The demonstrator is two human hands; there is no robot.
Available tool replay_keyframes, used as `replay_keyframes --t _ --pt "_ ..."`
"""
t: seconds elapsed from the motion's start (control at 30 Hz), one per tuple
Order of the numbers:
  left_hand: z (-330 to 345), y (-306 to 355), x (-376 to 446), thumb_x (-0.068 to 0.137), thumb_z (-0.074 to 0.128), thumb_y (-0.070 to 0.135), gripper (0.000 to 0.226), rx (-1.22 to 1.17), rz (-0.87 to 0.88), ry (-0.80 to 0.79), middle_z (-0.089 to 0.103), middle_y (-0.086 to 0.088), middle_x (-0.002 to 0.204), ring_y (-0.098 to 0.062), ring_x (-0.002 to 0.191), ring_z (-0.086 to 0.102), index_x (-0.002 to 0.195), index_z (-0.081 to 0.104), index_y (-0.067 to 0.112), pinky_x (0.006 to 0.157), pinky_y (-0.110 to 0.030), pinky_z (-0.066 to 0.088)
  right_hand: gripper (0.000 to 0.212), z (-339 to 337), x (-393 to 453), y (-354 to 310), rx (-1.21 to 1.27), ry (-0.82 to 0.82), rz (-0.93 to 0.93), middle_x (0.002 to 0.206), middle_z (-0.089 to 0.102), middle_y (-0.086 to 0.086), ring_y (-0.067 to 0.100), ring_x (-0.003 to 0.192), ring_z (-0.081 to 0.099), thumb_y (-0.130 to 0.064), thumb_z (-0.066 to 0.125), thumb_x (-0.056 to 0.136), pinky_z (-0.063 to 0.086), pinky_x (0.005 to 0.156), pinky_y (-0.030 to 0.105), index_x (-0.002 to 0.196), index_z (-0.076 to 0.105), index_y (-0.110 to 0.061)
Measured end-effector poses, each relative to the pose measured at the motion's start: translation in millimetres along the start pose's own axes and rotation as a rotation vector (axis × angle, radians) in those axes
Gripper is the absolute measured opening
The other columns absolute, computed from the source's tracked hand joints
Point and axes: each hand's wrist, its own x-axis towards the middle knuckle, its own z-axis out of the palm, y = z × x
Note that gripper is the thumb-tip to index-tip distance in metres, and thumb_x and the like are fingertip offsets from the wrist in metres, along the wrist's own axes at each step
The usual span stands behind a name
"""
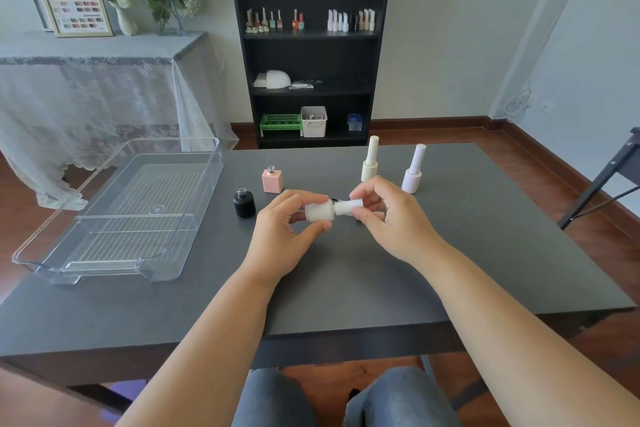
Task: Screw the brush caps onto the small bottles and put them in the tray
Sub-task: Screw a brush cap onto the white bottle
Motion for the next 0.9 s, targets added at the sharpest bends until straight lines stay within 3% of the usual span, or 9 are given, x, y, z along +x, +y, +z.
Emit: replay_keyframes --t 0.13,0.2,0.3,0.43,0.6,0.73,0.83,0.9 --pt "0.8 1.1 0.1 0.078 0.079 0.014 0.035 0.012 0.020 0.001 0.067 0.006 0.109 -0.013 0.101 0.064 0.111 0.070 0.019 0.091 -0.031 0.054 0.013 0.8 2.6 0.6 0.016 0.017 0.053 0.083 0.067 -0.007 0.012 0.079 0.067 -0.023 0.060 0.093 0.050 0.074 0.016 0.102 0.054 -0.031" --pt "1.4 1.5 0.1 0.078 0.080 0.013 0.035 0.015 0.026 0.005 0.067 0.006 0.109 -0.013 0.101 0.064 0.111 0.070 0.018 0.090 -0.029 0.054 0.018 -1.1 1.5 2.1 0.054 0.009 0.068 0.094 0.067 -0.009 0.006 0.087 0.066 -0.028 0.062 0.091 0.051 0.080 0.017 0.108 0.056 -0.030" --pt "1.0 1.9 0.4 0.078 0.079 0.012 0.034 0.019 0.036 0.013 0.067 0.005 0.108 -0.010 0.102 0.063 0.110 0.070 0.017 0.090 -0.026 0.053 0.025 -4.4 -3.0 3.7 0.084 -0.024 0.022 0.109 0.061 -0.005 0.004 0.098 0.060 -0.015 0.071 0.085 0.049 0.086 0.015 0.107 0.063 -0.024" --pt "0.8 1.6 0.4 0.077 0.079 0.013 0.034 0.039 0.039 0.011 0.067 0.005 0.108 -0.009 0.101 0.062 0.110 0.070 0.017 0.089 -0.023 0.053 0.016 -1.0 -4.5 4.7 -0.002 0.001 -0.062 0.096 0.060 0.004 0.005 0.077 0.058 0.004 0.067 0.084 0.045 0.074 0.010 0.090 0.068 -0.011" --pt "-0.4 3.0 0.0 0.077 0.080 0.012 0.033 0.034 0.042 0.018 0.067 0.004 0.107 -0.012 0.101 0.062 0.109 0.070 0.017 0.090 -0.025 0.053 0.019 0.3 -0.7 1.7 0.073 0.020 0.048 0.083 0.066 -0.002 0.017 0.077 0.067 -0.014 0.062 0.092 0.053 0.072 0.020 0.092 0.064 -0.033" --pt "0.2 3.3 0.3 0.077 0.080 0.013 0.033 0.047 0.046 0.026 0.067 0.003 0.107 -0.011 0.100 0.062 0.109 0.070 0.017 0.090 -0.025 0.053 0.012 -1.3 2.2 4.3 0.075 -0.038 0.110 0.096 0.068 0.000 0.020 0.085 0.068 -0.030 0.053 0.097 0.054 0.081 0.033 0.102 0.064 -0.032" --pt "0.3 3.3 0.5 0.077 0.080 0.012 0.033 0.051 0.049 0.029 0.066 0.003 0.107 -0.013 0.100 0.063 0.108 0.070 0.016 0.089 -0.026 0.054 0.020 -1.2 -0.3 4.9 0.038 -0.102 0.057 0.102 0.059 -0.003 0.016 0.089 0.062 -0.014 0.063 0.091 0.052 0.080 0.022 0.104 0.063 -0.029" --pt "0.5 3.2 0.6 0.077 0.080 0.013 0.033 0.067 0.053 0.016 0.066 0.002 0.106 -0.013 0.100 0.063 0.108 0.070 0.017 0.089 -0.027 0.054 0.027 -0.2 -1.4 5.0 -0.019 -0.097 0.017 0.100 0.058 0.005 0.020 0.085 0.060 -0.004 0.065 0.087 0.052 0.078 0.022 0.100 0.063 -0.027"
